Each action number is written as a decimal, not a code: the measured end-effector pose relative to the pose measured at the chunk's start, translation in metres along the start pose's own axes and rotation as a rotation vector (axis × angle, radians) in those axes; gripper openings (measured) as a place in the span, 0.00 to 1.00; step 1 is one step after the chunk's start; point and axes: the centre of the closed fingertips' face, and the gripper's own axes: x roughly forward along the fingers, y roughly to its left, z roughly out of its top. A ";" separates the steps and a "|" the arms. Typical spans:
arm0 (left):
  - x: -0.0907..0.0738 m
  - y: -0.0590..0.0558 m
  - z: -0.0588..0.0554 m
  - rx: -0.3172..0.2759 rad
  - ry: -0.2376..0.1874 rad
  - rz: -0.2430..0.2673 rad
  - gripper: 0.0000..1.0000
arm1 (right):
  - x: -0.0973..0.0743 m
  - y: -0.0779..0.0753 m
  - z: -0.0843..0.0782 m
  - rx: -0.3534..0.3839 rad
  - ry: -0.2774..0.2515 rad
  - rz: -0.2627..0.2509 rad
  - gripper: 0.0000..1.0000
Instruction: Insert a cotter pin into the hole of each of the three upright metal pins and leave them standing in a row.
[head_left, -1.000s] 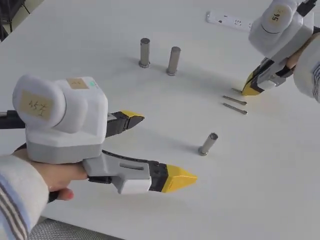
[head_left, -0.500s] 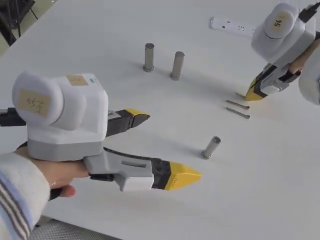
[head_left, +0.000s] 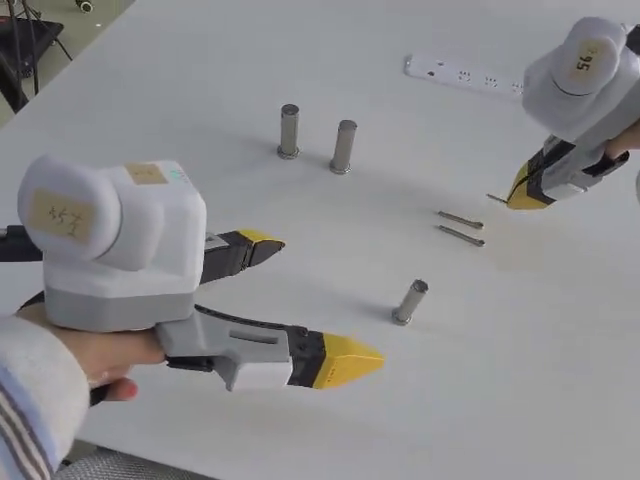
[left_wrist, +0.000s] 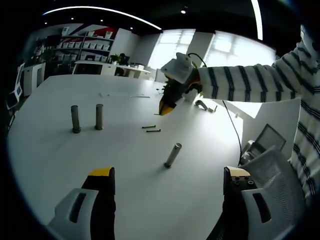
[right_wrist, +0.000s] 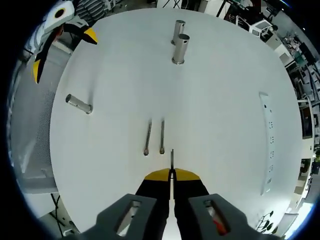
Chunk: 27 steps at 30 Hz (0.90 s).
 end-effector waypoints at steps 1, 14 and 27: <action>-0.001 0.000 -0.001 -0.004 0.005 0.002 0.87 | -0.003 0.005 -0.001 -0.008 0.000 0.001 0.00; -0.001 -0.004 -0.001 -0.009 0.019 -0.003 0.84 | -0.033 0.035 0.015 -0.050 -0.101 -0.132 0.00; 0.011 -0.012 0.016 0.004 0.005 -0.038 0.76 | -0.063 0.061 0.041 -0.040 -0.214 -0.288 0.00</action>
